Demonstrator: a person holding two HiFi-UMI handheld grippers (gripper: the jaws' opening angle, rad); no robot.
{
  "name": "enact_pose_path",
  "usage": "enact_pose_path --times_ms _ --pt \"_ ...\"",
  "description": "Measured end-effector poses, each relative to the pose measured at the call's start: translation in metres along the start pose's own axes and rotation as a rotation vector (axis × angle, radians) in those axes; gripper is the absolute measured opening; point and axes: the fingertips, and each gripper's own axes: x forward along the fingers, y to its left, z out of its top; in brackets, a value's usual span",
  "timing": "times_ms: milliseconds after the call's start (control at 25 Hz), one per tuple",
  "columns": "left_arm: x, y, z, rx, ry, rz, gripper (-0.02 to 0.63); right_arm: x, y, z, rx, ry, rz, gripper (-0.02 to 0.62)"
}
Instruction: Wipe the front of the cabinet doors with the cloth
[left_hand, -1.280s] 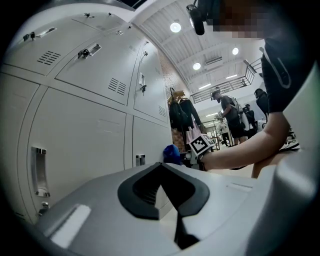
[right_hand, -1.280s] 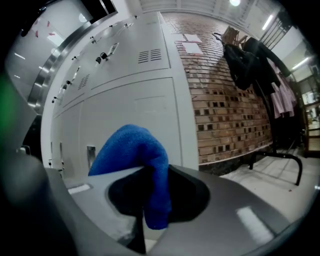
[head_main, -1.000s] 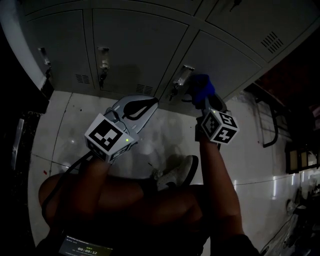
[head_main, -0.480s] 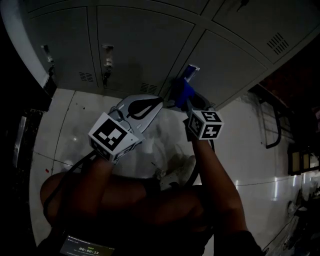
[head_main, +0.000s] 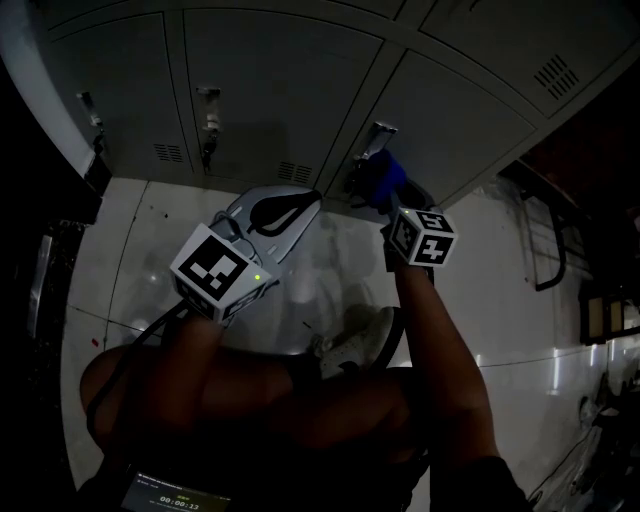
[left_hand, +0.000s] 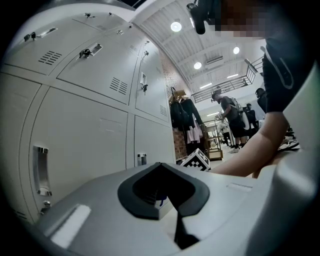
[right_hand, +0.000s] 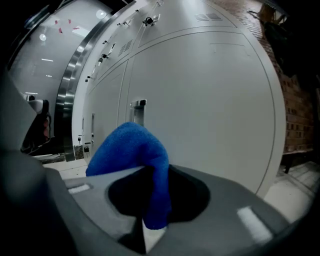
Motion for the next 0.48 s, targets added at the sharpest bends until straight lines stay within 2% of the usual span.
enact_pose_path --times_ms 480 --pt "0.0 -0.002 0.003 -0.001 -0.007 -0.004 0.005 -0.026 -0.065 -0.028 0.161 0.051 -0.151 0.069"
